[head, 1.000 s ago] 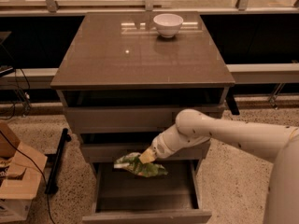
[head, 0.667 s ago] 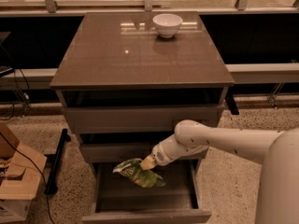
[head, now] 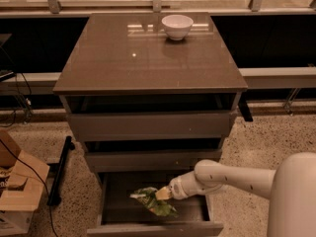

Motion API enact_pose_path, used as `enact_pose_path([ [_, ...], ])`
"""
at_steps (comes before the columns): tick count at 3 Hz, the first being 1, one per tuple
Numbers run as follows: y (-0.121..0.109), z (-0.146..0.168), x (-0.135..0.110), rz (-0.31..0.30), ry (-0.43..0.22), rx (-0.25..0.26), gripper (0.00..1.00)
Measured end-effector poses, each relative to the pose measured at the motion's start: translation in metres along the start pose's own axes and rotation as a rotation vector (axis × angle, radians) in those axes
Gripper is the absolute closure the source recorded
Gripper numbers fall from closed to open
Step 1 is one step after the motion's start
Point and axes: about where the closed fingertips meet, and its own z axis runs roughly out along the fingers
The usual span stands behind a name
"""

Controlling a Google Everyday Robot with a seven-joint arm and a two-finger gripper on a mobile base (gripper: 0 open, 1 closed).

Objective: Place green jalapeno chip bag into bottom drawer

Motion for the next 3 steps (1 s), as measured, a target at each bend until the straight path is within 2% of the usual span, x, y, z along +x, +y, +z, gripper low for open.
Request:
enact_pose_path([
  [2, -0.059, 0.057, 0.069, 0.227, -0.017, -0.072, 1.00],
  [3, -0.076, 0.081, 0.089, 0.326, -0.007, -0.071, 0.75],
])
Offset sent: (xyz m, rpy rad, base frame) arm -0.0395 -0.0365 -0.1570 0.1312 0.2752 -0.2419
